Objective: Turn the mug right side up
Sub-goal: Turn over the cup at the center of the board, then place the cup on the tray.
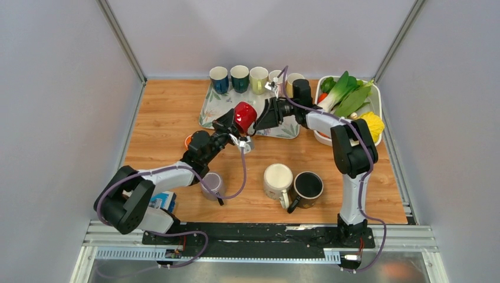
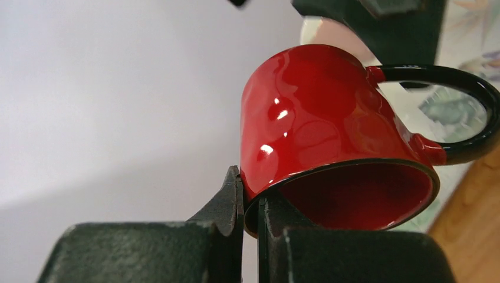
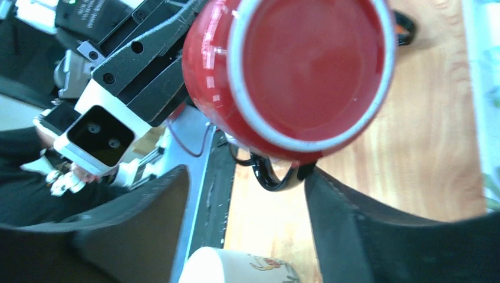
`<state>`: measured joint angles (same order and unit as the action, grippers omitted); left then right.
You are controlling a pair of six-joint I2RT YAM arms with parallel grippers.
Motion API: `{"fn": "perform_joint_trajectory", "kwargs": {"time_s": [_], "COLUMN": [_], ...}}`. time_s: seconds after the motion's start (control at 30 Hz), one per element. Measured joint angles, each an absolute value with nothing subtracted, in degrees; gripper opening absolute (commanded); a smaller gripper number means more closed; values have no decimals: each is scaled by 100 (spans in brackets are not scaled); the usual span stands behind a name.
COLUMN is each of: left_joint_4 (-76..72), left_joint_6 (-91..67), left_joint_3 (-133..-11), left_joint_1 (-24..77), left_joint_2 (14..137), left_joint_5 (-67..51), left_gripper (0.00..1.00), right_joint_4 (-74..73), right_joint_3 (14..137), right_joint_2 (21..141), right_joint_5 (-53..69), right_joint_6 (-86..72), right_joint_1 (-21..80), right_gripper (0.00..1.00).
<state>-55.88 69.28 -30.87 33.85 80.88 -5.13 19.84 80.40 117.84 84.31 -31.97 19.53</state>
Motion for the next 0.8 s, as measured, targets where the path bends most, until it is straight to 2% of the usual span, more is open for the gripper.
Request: {"fn": "perform_joint_trajectory", "kwargs": {"time_s": [0.07, 0.1, 0.3, 0.5, 0.7, 0.8], "left_joint_4": [-4696, -4246, -1354, 744, 2410, 2965], "left_joint_6": [6694, 6563, 5234, 4021, 2832, 2314], "left_joint_3": [-3251, -3358, -4423, -5384, -6095, -6318], "left_joint_1": [3369, 3365, 3352, 3350, 3218, 3055], "left_joint_2": [7824, 7710, 7102, 7067, 7566, 7835], "left_joint_5": [-336, -272, 134, 388, 165, -169], "left_gripper": [0, 0, 0, 0, 0, 0], "right_joint_4": [1824, 1601, -261, -1140, -1216, -1393], "right_joint_3": [8040, 8053, 8853, 9483, 8488, 7915], "right_joint_2": [11708, 11622, 11159, 10840, 9863, 9343], "right_joint_5": [8193, 8007, 6254, 4825, 4407, 4407], "right_joint_6": [-2899, -2591, -222, 1153, 2563, 3398], "right_joint_1": [1863, 1811, 1649, 1514, 1463, 1542], "right_gripper": [99, 100, 100, 100, 100, 97]}}
